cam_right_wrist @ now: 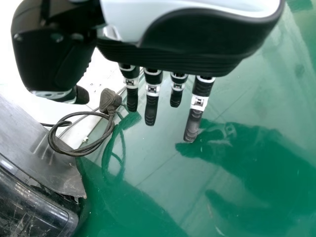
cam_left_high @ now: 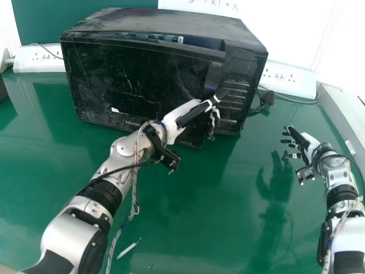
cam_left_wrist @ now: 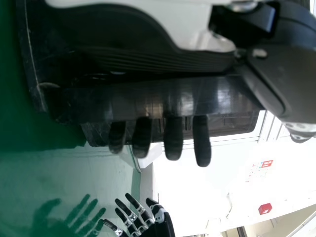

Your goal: Open the door of oven

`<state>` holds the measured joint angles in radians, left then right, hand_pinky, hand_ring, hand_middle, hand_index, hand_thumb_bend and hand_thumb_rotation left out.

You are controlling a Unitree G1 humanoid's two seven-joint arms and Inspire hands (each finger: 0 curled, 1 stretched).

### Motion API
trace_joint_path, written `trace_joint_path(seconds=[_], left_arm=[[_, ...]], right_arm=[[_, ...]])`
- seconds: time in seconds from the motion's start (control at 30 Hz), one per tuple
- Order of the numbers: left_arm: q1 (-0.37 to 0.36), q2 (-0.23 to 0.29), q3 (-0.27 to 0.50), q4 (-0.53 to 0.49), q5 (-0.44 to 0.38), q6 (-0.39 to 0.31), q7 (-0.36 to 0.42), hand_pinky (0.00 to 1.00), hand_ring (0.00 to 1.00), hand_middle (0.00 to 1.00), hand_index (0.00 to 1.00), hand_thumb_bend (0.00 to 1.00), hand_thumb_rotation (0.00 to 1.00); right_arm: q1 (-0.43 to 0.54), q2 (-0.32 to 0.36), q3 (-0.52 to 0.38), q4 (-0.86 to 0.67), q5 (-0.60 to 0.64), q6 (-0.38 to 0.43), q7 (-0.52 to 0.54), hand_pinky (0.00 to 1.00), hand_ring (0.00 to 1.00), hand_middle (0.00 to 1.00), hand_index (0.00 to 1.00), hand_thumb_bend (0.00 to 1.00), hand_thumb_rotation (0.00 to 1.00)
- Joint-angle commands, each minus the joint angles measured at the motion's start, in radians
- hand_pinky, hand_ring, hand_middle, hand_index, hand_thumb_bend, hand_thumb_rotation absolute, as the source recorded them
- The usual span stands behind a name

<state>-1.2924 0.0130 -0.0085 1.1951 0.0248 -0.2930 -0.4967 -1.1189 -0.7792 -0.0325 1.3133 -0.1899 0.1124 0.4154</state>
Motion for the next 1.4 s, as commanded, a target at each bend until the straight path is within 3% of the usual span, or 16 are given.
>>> trace_joint_path(seconds=[0.0, 0.2, 0.4, 0.47, 0.53, 0.7, 0.83, 1.0, 1.23, 1.37], left_arm=[[0.008, -0.004, -0.003, -0.035, -0.002, -0.047, -0.021, 0.03, 0.07, 0.13, 0.21, 0.96, 0.64], [0.029, 0.001, -0.006, -0.07, -0.005, -0.051, -0.035, 0.03, 0.07, 0.13, 0.18, 0.98, 0.64], [0.055, 0.016, -0.012, -0.133, -0.01, -0.045, -0.075, 0.02, 0.07, 0.12, 0.16, 0.96, 0.63], [0.069, 0.022, -0.014, -0.167, -0.015, -0.042, -0.093, 0.02, 0.07, 0.12, 0.15, 0.95, 0.63], [0.085, 0.027, -0.014, -0.207, -0.022, -0.032, -0.108, 0.02, 0.06, 0.12, 0.14, 0.93, 0.63], [0.136, 0.04, -0.014, -0.338, -0.04, 0.031, -0.134, 0.01, 0.06, 0.11, 0.13, 0.9, 0.6], [0.185, 0.052, -0.013, -0.45, -0.067, 0.067, -0.171, 0.01, 0.06, 0.1, 0.13, 0.85, 0.55], [0.253, 0.067, -0.016, -0.6, -0.078, 0.13, -0.174, 0.01, 0.06, 0.1, 0.13, 0.8, 0.52], [0.327, 0.093, -0.019, -0.771, -0.079, 0.218, -0.171, 0.01, 0.05, 0.1, 0.13, 0.8, 0.52], [0.364, 0.101, -0.019, -0.861, -0.088, 0.262, -0.175, 0.01, 0.05, 0.09, 0.12, 0.8, 0.5]], right_arm=[[0.055, 0.024, 0.015, 0.039, -0.018, 0.037, 0.038, 0.76, 0.82, 0.87, 0.95, 0.56, 0.62], [0.052, 0.028, 0.0, 0.038, -0.004, 0.052, 0.019, 0.76, 0.8, 0.86, 0.94, 0.53, 0.57], [0.049, 0.026, 0.023, 0.039, -0.027, 0.048, 0.024, 0.73, 0.77, 0.86, 0.93, 0.53, 0.64], [0.045, 0.028, 0.022, 0.04, -0.025, 0.062, 0.019, 0.69, 0.75, 0.85, 0.93, 0.53, 0.63], [0.044, 0.027, 0.018, 0.041, -0.022, 0.065, 0.023, 0.72, 0.78, 0.86, 0.94, 0.54, 0.63], [0.048, 0.028, -0.001, 0.041, -0.006, 0.064, 0.02, 0.78, 0.82, 0.87, 0.95, 0.55, 0.57], [0.049, 0.023, 0.018, 0.04, -0.025, 0.05, 0.035, 0.77, 0.83, 0.88, 0.95, 0.54, 0.63], [0.05, 0.027, 0.003, 0.04, -0.01, 0.059, 0.012, 0.76, 0.8, 0.86, 0.95, 0.53, 0.58], [0.048, 0.027, 0.009, 0.04, -0.016, 0.059, 0.016, 0.71, 0.79, 0.86, 0.92, 0.48, 0.6], [0.049, 0.027, 0.004, 0.04, -0.013, 0.06, 0.006, 0.75, 0.8, 0.86, 0.93, 0.51, 0.59]])
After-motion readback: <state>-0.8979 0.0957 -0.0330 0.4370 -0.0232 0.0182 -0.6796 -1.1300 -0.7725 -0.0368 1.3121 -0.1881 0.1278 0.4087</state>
